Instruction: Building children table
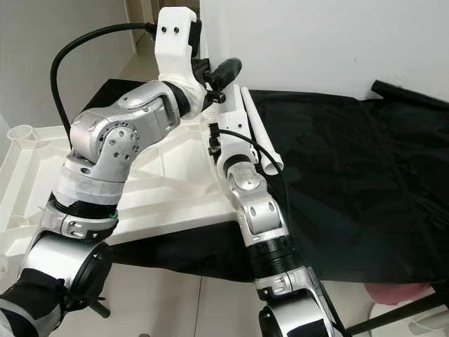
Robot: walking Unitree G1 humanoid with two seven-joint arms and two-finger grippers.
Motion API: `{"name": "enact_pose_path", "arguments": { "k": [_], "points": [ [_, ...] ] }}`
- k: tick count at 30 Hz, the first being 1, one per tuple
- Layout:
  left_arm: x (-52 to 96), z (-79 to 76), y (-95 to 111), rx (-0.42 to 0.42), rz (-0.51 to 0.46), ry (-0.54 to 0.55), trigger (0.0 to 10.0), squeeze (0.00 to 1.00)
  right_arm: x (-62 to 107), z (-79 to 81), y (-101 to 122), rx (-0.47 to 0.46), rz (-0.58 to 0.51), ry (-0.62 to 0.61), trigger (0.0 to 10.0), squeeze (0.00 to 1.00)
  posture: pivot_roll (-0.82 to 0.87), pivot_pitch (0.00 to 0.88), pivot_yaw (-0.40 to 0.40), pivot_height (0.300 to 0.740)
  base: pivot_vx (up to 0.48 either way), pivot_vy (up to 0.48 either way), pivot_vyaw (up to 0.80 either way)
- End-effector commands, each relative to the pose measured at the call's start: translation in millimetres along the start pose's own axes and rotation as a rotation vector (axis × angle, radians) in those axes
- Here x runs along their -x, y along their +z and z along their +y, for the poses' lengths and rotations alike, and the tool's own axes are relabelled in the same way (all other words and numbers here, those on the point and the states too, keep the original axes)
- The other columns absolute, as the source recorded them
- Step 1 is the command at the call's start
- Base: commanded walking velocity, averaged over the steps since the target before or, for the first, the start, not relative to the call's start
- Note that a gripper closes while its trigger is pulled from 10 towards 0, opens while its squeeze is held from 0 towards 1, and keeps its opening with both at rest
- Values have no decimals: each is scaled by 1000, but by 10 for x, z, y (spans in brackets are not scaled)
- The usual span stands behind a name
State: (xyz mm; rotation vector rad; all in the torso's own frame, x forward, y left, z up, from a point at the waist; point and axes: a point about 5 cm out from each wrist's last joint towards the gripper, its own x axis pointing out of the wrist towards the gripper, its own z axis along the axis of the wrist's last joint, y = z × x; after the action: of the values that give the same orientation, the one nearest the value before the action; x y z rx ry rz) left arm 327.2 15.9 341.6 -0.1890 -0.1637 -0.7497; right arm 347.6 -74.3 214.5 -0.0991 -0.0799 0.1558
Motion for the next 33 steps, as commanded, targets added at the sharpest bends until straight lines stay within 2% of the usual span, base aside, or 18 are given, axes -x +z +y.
{"name": "enact_pose_path", "arguments": {
  "k": [1, 8, 9, 12, 13, 15, 17, 18, 20, 27, 29, 33],
  "points": [
    [-8, -84, 70, -13, -27, -88, 10000, 1000, -19, 1, 3, -13, 5, -6, 10000, 0, 21, 0, 14, 740, 0, 0, 0],
    [9, -103, 97, -52, -52, -102, 10000, 1000, -33, -28, -4, -45, 8, -26, 10000, 0, 22, 0, 18, 740, 0, 0, 0],
    [18, -96, 99, -64, -62, -98, 10000, 4, -34, -39, -3, -54, 5, -35, 10000, 0, 22, 0, 20, 740, 0, 0, 0],
    [55, -84, 108, -92, -100, -102, 10000, 0, -34, -69, 5, -71, -5, -54, 10000, 0, 21, 0, 21, 740, 0, 0, 0],
    [117, -71, 114, -68, -120, -121, 10000, 0, -30, -109, 12, -83, -13, -78, 10000, 0, 18, 0, 24, 740, 0, 0, 0],
    [117, -71, 114, -68, -120, -121, 10000, 0, -30, -109, 12, -83, -13, -78, 10000, 0, 18, 0, 24, 740, 0, 0, 0],
    [183, -38, 133, -11, -155, -126, 10000, 0, -26, -166, 10, -96, -18, -108, 10000, 0, 18, 0, 25, 740, 0, 0, 0],
    [183, -38, 133, -11, -155, -126, 10000, 0, -26, -166, 10, -96, -18, -108, 10000, 0, 18, 0, 25, 740, 0, 0, 0],
    [282, 48, 118, -2, -227, -72, 10000, 0, -12, -277, 3, -113, -28, -157, 10000, 0, 16, 1, 27, 740, 0, 0, 0],
    [360, 96, -37, 28, -207, -37, 10000, 0, 31, -375, -14, -122, -47, -179, 10000, 0, 12, 6, 26, 740, 0, 0, 0],
    [406, 133, -132, 30, -198, 3, 10000, 0, 72, -436, -19, -142, -69, -190, 10000, 0, 14, 10, 20, 740, 0, 0, 0],
    [422, 142, -159, 35, -195, 13, 10000, 0, 83, -452, -19, -146, -76, -192, 10000, 0, 14, 10, 20, 740, 0, 0, 0]
  ]
}}
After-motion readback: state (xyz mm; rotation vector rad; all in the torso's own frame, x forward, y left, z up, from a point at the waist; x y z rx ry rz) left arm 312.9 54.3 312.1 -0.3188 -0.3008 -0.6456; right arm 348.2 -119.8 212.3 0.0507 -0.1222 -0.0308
